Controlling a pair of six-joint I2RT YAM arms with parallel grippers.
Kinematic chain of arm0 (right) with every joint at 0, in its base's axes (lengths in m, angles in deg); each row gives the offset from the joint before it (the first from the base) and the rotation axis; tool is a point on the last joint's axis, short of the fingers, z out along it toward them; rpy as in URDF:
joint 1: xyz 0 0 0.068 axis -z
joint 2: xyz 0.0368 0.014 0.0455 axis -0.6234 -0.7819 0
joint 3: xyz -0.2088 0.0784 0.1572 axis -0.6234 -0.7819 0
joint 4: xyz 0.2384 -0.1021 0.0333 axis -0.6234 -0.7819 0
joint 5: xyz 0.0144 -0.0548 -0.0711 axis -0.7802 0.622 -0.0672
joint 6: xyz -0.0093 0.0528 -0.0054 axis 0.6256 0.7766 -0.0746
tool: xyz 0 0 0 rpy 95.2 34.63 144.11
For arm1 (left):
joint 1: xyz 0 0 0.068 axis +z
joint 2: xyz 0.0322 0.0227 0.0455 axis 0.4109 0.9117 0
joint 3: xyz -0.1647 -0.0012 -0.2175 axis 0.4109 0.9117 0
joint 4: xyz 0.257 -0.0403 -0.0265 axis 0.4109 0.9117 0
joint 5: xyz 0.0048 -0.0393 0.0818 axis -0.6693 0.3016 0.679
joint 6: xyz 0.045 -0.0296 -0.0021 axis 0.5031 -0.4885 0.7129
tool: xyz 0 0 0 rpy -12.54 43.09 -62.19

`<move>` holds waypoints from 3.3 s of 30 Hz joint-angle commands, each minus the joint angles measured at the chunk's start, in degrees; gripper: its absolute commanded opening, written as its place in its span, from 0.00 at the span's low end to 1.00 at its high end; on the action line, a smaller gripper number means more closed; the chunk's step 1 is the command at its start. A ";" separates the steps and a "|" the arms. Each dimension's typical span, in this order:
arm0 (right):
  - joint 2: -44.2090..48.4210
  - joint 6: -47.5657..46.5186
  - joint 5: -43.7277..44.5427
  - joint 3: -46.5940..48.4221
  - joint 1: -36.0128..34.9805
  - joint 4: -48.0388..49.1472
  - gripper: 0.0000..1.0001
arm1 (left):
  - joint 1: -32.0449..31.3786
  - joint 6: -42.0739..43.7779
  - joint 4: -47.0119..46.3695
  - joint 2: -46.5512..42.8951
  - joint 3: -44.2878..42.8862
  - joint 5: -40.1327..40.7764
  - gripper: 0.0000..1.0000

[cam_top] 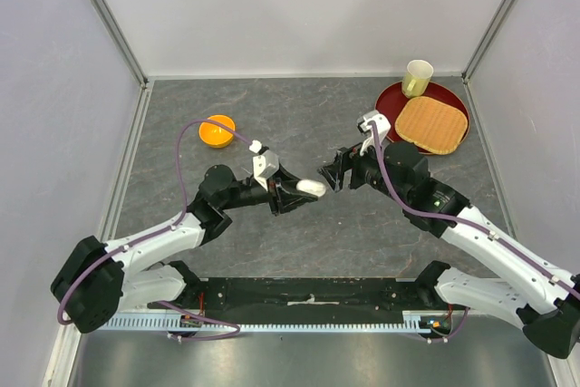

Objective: Insert the wireless bluetooth earbuds into the charging case
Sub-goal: Close the charging case, then place the charging case at the center of the board, then reset both arms

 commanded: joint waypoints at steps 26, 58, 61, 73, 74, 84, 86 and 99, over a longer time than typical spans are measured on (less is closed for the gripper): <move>1.98 10.69 20.40 -0.86 9.86 -2.67 0.93 | 0.75 -16.99 16.51 21.10 -14.42 17.69 0.02; 3.74 8.06 18.47 -1.12 13.38 -5.13 0.95 | 1.28 -20.43 24.33 40.63 -19.70 22.08 0.43; 3.83 8.14 18.38 -1.04 13.47 -5.39 0.95 | 1.37 -19.11 25.91 40.01 -19.70 22.70 0.49; 4.45 8.50 18.21 -1.30 13.56 -5.92 0.95 | 1.54 -15.77 31.09 33.52 -17.95 29.29 0.86; 4.45 8.58 18.20 -1.30 13.56 -6.01 0.95 | 1.46 -15.25 32.05 32.90 -17.86 30.25 0.87; 3.83 8.59 19.52 -2.00 13.74 -5.83 0.95 | 1.46 -9.98 37.33 17.88 -15.05 41.59 0.89; 3.48 8.32 20.22 -2.18 14.00 -5.92 0.95 | 1.46 -9.01 37.07 13.22 -14.08 43.69 0.89; -0.47 5.33 16.98 -7.71 26.91 -5.39 0.97 | 18.32 -7.33 31.89 -8.92 0.42 36.77 0.91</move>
